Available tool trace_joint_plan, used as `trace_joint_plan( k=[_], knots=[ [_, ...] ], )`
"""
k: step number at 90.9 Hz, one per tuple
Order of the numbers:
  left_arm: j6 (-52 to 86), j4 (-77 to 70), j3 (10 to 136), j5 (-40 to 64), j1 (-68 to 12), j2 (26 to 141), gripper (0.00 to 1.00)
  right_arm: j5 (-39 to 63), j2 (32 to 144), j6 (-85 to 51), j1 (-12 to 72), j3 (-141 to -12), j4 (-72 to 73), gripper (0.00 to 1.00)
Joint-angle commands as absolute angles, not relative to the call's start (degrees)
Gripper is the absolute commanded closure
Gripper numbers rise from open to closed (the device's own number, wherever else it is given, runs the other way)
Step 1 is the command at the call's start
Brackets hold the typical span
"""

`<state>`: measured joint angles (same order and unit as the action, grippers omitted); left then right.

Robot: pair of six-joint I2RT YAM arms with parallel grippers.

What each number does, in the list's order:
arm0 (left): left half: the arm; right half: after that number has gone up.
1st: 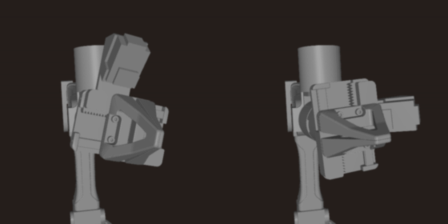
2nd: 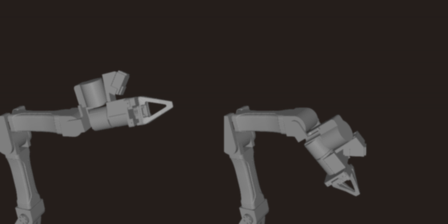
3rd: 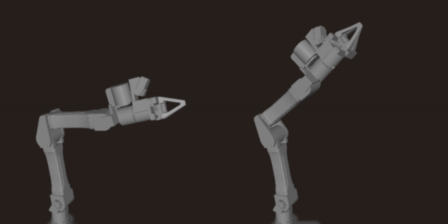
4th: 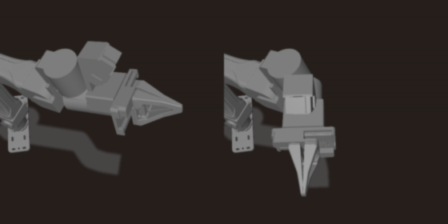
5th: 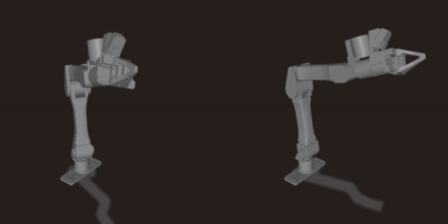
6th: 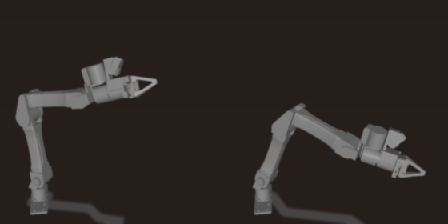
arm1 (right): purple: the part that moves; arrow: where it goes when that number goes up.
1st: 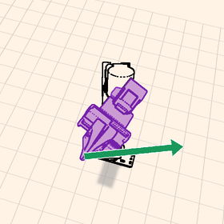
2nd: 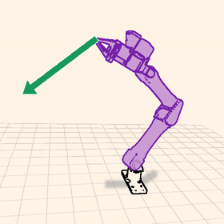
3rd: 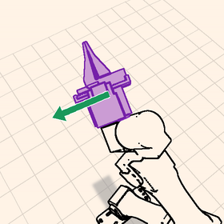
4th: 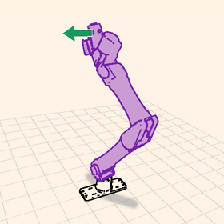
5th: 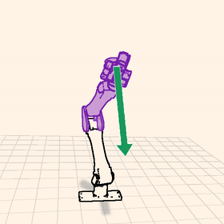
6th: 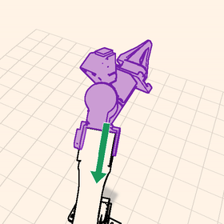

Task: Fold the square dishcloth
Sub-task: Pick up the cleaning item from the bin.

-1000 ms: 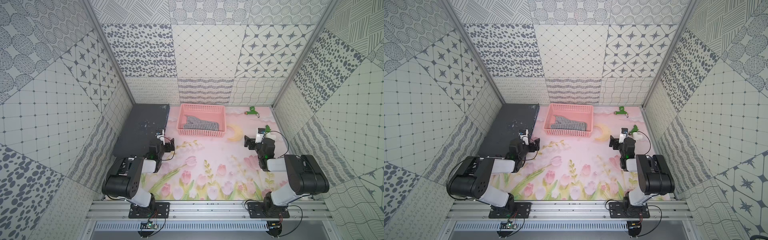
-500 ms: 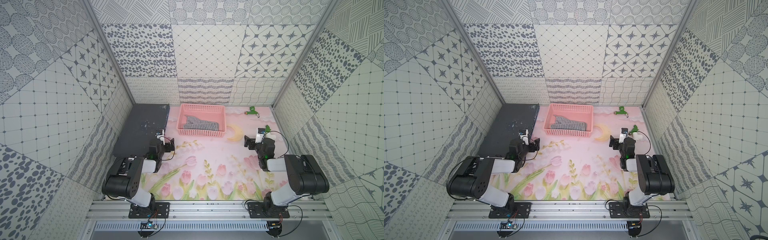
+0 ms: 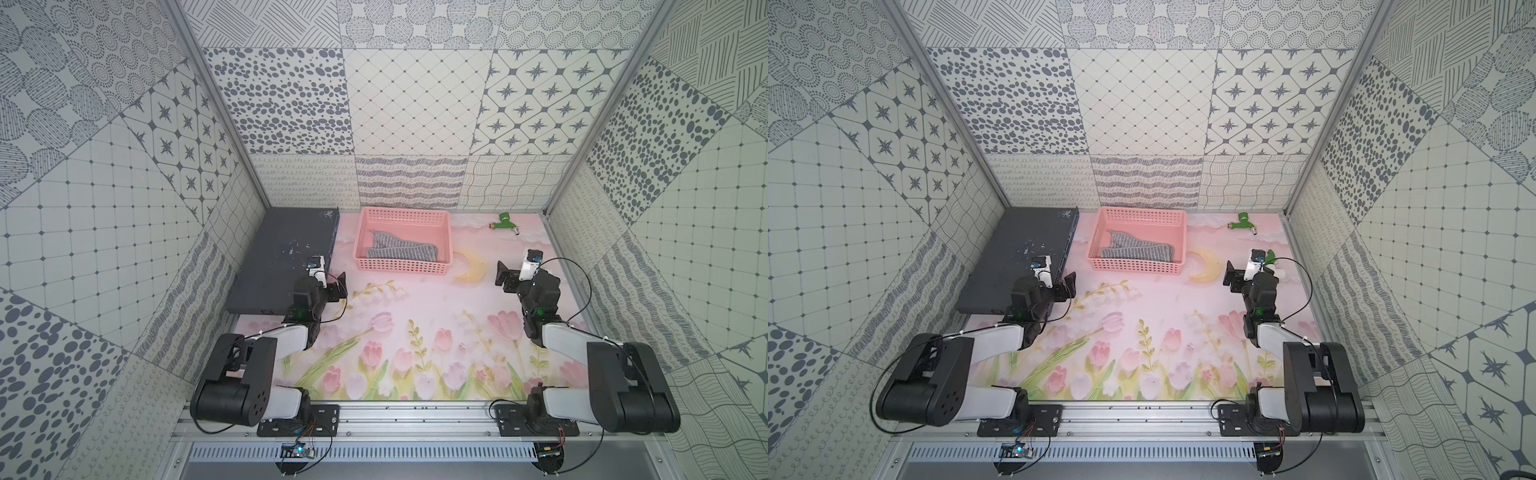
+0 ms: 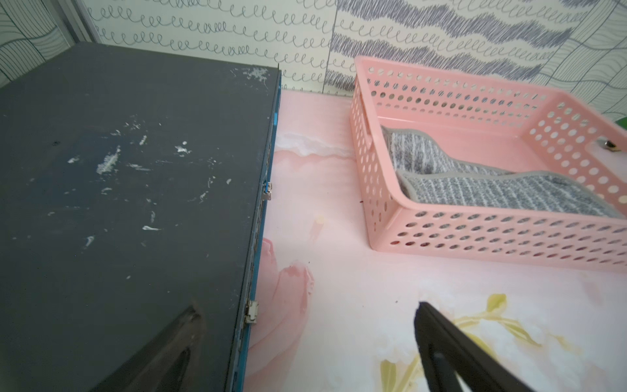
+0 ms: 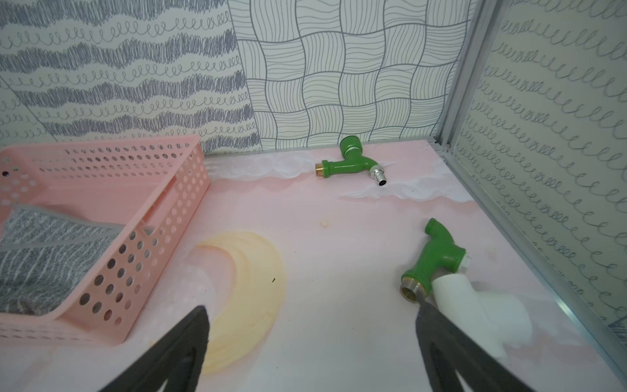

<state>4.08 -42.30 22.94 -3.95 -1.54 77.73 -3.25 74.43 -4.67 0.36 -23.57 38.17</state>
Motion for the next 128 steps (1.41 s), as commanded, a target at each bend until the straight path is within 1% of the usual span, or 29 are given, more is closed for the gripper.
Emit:
trace_joint_plan(
  k=[1,11,21,30,38,47,67,98,115,128],
  knots=[
    [10.47,-27.31,25.69,-6.73,-2.39,66.71,0.01,-7.66,71.04,-7.77,0.70,-26.41,29.77,0.03],
    [13.19,-18.85,30.52,-8.85,-6.68,62.91,0.01,-9.37,68.65,-9.64,0.71,-28.39,24.11,0.03],
    [17.03,-12.67,36.90,-9.57,-11.98,64.10,0.01,-10.94,67.11,-11.54,0.70,-29.48,20.50,0.03],
    [21.32,-8.45,43.74,-8.10,-15.74,69.68,0.01,-12.39,66.47,-13.06,0.70,-30.53,17.53,0.03],
    [21.57,-5.94,50.46,-8.49,-19.60,76.58,0.01,-13.12,66.88,-13.39,0.70,-32.28,14.21,0.03],
    [22.47,-3.09,58.24,-8.36,-21.97,84.71,0.01,-13.45,67.52,-12.90,0.70,-33.20,12.91,0.03],
    [26.25,6.64,75.57,-7.74,-22.71,99.81,0.01,-13.27,68.37,-12.66,0.70,-33.53,12.64,0.03],
    [23.92,27.86,104.37,-9.08,-23.12,122.94,0.01,-12.84,69.46,-12.88,0.70,-34.28,12.39,0.03],
    [24.73,34.13,112.63,-12.82,-23.12,130.22,0.01,-12.28,69.38,-13.28,0.70,-34.10,12.49,0.03],
    [25.83,41.09,118.82,-18.90,-23.01,134.38,0.01,-8.96,70.16,-13.56,1.89,-35.54,11.41,0.03]
  ],
)
